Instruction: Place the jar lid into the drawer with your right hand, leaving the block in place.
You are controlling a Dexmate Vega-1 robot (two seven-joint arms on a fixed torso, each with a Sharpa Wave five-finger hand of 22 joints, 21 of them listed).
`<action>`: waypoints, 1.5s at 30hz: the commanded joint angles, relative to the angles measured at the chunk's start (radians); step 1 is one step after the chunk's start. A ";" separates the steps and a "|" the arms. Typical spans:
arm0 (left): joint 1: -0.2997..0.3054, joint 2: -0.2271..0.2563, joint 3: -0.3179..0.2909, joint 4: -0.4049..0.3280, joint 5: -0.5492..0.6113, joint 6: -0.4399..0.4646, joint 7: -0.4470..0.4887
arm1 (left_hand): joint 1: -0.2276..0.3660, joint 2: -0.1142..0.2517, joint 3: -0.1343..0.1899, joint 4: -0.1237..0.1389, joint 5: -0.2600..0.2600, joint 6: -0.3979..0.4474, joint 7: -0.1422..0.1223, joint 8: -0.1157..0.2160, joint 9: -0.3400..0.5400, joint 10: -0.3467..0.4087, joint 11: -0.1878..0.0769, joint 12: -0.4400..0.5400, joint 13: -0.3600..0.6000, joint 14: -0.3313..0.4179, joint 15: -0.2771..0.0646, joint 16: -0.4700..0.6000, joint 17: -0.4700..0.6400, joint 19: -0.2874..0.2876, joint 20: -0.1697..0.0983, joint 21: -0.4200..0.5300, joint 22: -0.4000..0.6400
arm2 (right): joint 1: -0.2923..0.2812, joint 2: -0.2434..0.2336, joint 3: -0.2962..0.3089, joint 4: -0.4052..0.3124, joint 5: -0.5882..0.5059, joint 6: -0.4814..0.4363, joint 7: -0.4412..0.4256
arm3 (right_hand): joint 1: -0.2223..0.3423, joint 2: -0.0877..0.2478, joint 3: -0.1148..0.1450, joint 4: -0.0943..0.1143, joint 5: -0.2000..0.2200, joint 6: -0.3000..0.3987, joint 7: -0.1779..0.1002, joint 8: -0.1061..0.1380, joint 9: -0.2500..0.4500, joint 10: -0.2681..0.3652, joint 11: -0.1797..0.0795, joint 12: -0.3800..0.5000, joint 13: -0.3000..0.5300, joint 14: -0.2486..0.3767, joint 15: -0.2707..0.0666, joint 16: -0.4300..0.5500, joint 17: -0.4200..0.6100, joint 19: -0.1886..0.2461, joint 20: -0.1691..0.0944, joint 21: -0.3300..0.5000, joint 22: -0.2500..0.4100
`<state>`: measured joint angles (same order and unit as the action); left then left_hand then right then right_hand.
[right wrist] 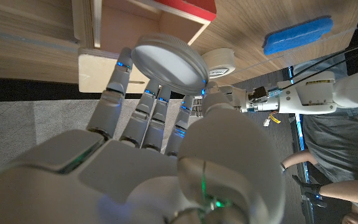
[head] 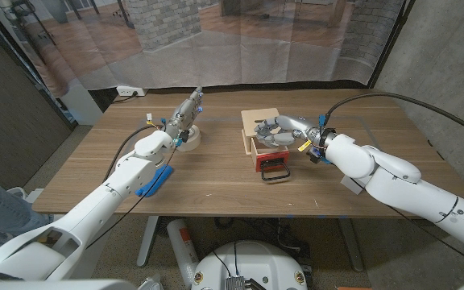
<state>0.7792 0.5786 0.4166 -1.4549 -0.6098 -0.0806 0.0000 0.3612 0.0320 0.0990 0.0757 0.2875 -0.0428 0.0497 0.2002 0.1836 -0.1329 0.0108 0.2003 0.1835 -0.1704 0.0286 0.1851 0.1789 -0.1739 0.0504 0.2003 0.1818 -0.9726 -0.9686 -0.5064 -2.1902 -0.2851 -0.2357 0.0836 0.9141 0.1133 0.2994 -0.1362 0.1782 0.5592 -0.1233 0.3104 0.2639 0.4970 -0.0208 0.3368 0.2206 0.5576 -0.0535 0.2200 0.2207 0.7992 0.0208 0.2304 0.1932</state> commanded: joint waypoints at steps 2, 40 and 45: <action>-0.006 -0.005 0.004 0.011 0.000 0.000 -0.006 | 0.010 0.005 -0.005 0.000 -0.006 0.001 -0.003 -0.002 0.005 -0.001 0.001 0.001 0.002 -0.035 -0.004 0.001 0.002 -0.134 -0.002 0.003 0.003 | 0.024 0.007 -0.020 0.019 0.007 -0.010 0.018 | 0.005 0.001 0.004 -0.001 0.010 0.008 0.002 -0.001 0.001 0.007 0.006 -0.002 0.003 0.009 -0.060 0.004 0.003 0.029 -0.033 0.007 0.002; -0.016 -0.019 0.012 0.042 -0.003 0.001 -0.013 | 0.012 0.007 -0.010 0.000 -0.007 0.002 -0.004 -0.002 0.005 -0.002 0.001 0.001 0.002 -0.034 -0.004 0.001 0.002 -0.135 -0.001 0.003 0.003 | 0.058 -0.001 -0.041 0.025 0.005 -0.048 0.048 | -0.168 -0.103 -0.096 0.057 0.001 -0.111 -0.004 -0.078 -0.019 -0.065 0.026 -0.034 0.011 -0.023 0.045 -0.017 -0.002 0.002 0.041 -0.005 0.006; -0.017 -0.022 0.013 0.050 -0.004 -0.001 -0.015 | 0.012 0.008 -0.011 0.000 -0.007 0.003 -0.005 -0.002 0.005 -0.001 0.001 0.001 0.002 -0.035 -0.003 0.001 0.002 -0.136 -0.001 0.003 0.003 | 0.042 0.006 -0.033 0.026 0.006 -0.049 0.013 | -0.189 -0.109 -0.106 0.066 0.003 -0.110 -0.005 -0.079 -0.020 -0.063 0.026 -0.032 0.012 -0.020 0.046 -0.015 -0.003 0.002 0.041 -0.005 0.006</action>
<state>0.7658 0.5627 0.4263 -1.4172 -0.6132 -0.0798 -0.0117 0.3665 0.0372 0.0921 0.0773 0.2805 -0.0391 0.0461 0.2002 0.1836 -0.1329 0.0108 0.2003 0.1835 -0.1704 0.0286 0.1852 0.1789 -0.1739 0.0504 0.2002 0.1819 -0.9108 -0.9683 -0.5518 -2.1624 -0.2819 -0.2795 0.1417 0.7411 0.0041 0.2012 -0.0717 0.1771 0.4516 -0.1304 0.2362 0.2413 0.4390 0.0039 0.3056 0.2304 0.5322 -0.0141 0.2053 0.2183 0.8012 0.0557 0.2253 0.1981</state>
